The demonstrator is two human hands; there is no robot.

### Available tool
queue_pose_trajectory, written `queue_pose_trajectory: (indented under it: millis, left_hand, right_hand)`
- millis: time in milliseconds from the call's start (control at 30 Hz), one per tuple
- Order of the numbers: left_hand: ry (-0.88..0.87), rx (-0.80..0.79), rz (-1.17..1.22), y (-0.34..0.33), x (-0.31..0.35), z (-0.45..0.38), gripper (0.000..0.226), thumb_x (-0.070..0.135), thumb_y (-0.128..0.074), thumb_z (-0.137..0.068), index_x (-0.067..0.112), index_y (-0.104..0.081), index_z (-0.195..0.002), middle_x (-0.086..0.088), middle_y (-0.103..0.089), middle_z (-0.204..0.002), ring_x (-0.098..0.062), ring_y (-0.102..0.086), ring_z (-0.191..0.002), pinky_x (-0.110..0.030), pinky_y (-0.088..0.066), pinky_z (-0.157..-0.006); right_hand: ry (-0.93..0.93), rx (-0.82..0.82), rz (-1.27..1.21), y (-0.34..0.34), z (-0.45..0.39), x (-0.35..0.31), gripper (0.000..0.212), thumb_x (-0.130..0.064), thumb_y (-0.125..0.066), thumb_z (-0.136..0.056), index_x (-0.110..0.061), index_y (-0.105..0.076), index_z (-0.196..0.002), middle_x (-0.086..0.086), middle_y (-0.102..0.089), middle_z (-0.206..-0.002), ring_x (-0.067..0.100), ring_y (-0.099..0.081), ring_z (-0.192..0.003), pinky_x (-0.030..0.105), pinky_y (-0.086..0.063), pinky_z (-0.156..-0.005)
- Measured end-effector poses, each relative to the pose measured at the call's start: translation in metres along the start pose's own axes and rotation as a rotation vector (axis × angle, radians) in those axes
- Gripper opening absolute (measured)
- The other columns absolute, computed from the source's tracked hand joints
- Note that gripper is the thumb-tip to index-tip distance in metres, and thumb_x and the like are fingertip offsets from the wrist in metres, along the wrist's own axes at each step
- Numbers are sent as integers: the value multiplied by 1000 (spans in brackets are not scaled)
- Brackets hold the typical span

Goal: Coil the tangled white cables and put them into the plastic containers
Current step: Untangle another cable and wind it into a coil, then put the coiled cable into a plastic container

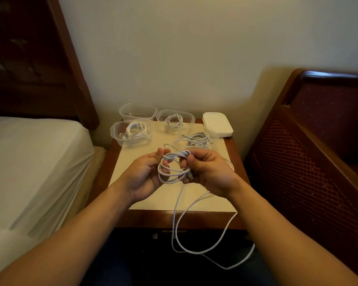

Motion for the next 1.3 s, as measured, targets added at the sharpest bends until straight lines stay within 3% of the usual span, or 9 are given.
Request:
queue_pose_trajectory:
  millis: [133,300,467,533,633,800,900,1100,1300]
  left_hand:
    - [-58,59,-261,10,12,-24,20,19,-53,-101,3,-63,-109,-9,-64,-78,-11,-61,-59,-23,-55,-57]
    - [-142,191,-554,25,24,-51,21,18,-59,-101,3,-64,-116,-15,-72,-91,-20,-71,-71,-32,-62,-66]
    - [-350,263,-879,34,36,-75,34,37,-51,-105,25,-59,-136,3,-71,-117,-17,-71,-96,-33,-59,-83]
    - [-483,329,-1047,48,41,-84,40,39,-47,-106,24,-56,-142,3,-64,-134,-16,-62,-117,-35,-51,-100]
    - [-583,356,-1532,69,44,-96,45,41,-41,-107,24,-49,-148,1,-50,-152,-18,-44,-139,-38,-37,-113]
    - [-354,305,-2005,103,24,-115,59,57,-17,-105,36,-18,-160,3,-6,-171,-22,0,-157,-49,-3,-126]
    - [-344,336,-2106,107,19,-119,62,62,-7,-102,41,-8,-160,6,8,-170,-23,12,-156,-53,7,-125]
    - [-347,395,-2149,113,17,-126,59,60,-7,-102,44,-8,-159,8,9,-170,-24,11,-156,-55,6,-124]
    - [-350,403,-2153,114,16,-127,61,62,-6,-101,45,-5,-159,9,11,-170,-23,13,-156,-54,9,-124]
  right_hand:
    - [-44,128,100,8,-18,4,23,-11,-55,-100,-5,-69,-116,10,-71,-88,28,-70,-71,34,-62,-65]
    - [-103,290,346,7,-41,3,20,-7,-55,-103,-14,-73,-99,10,-72,-84,23,-70,-61,33,-63,-61]
    - [-164,407,460,23,-59,-6,15,-10,-58,-102,-13,-73,-106,15,-74,-91,24,-71,-62,31,-63,-59]
    - [-158,441,479,31,-64,-12,16,-10,-58,-102,-12,-73,-105,15,-74,-92,24,-72,-63,32,-63,-60]
    - [-140,472,488,40,-75,-22,16,-12,-59,-102,-17,-72,-95,14,-74,-92,24,-73,-66,34,-64,-64]
    - [-62,522,393,53,-100,-27,19,-11,-56,-103,-18,-70,-92,11,-73,-88,22,-71,-64,34,-64,-65]
    - [-4,555,379,67,-123,-29,16,-10,-55,-103,-13,-71,-101,9,-72,-87,19,-68,-58,35,-64,-63]
    - [-11,608,496,90,-182,-33,15,-14,-56,-104,-6,-66,-112,10,-74,-94,24,-70,-66,37,-63,-63]
    - [-17,679,542,109,-237,-36,4,-15,-60,-102,-12,-61,-99,12,-72,-92,26,-73,-71,38,-64,-63]
Point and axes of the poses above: each hand's wrist, its own z-axis away from the middle knuckle, its own y-axis out of the back of the hand, x = y × z, the point moved 3 cm from there along -z, towards the middle knuckle
